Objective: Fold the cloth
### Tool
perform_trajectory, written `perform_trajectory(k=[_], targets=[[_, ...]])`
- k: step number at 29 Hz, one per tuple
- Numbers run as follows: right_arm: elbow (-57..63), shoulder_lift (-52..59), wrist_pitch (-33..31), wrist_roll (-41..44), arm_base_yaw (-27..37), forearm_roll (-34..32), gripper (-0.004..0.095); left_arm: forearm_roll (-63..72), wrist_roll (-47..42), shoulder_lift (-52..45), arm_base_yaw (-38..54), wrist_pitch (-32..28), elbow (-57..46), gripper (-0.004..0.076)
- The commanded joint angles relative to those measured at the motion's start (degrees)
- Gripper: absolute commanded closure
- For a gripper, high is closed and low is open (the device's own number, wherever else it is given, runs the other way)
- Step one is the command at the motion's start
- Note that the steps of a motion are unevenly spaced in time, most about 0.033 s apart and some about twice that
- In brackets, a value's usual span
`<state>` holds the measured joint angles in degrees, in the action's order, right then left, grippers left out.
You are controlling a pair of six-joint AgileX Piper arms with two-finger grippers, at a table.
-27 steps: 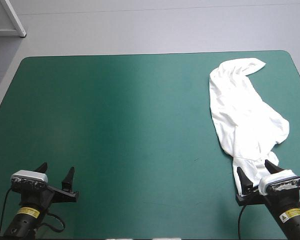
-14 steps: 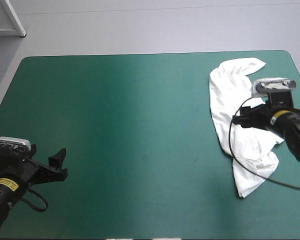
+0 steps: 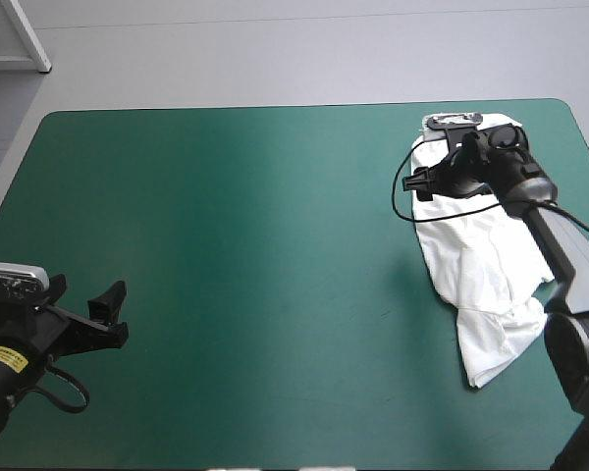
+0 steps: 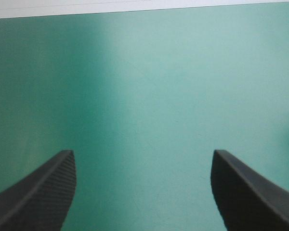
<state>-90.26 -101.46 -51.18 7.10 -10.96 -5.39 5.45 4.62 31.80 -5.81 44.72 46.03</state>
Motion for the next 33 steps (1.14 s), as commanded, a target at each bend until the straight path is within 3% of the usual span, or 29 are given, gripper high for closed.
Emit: perform_trajectory(k=[1, 16, 19, 26, 30, 33], targets=[[-5.75, -3.62, 3.21, -0.80, 0.13, 0.91, 0.0198, 0.82, -0.59, 0.47, 0.01, -3.55, 1.93, 0.0161], [-12.45, -15.90, 6.00, -1.02, 5.88, 7.41, 0.0209, 0.29, 0.25, 0.47, 0.01, -5.15, 5.18, 0.0162], [-12.33, -16.67, 6.64, -1.71, 5.88, 7.54, 0.0326, 0.29, 0.25, 0.47, 0.01, -5.45, 5.18, 0.0162], [-12.33, -16.76, 11.01, -7.10, 4.88, 8.86, 0.0931, -0.22, 1.21, 0.47, 0.01, -5.45, 5.18, 0.0181], [-13.07, -16.76, 12.35, -15.10, 2.43, 13.76, 0.0923, -0.22, 1.35, 0.47, 0.01, -5.93, 5.18, 0.0183], [-14.30, -16.76, 11.59, -24.23, -0.77, 20.97, 0.0923, -0.22, 1.35, 0.47, 0.01, -6.95, 5.18, 0.0195]])
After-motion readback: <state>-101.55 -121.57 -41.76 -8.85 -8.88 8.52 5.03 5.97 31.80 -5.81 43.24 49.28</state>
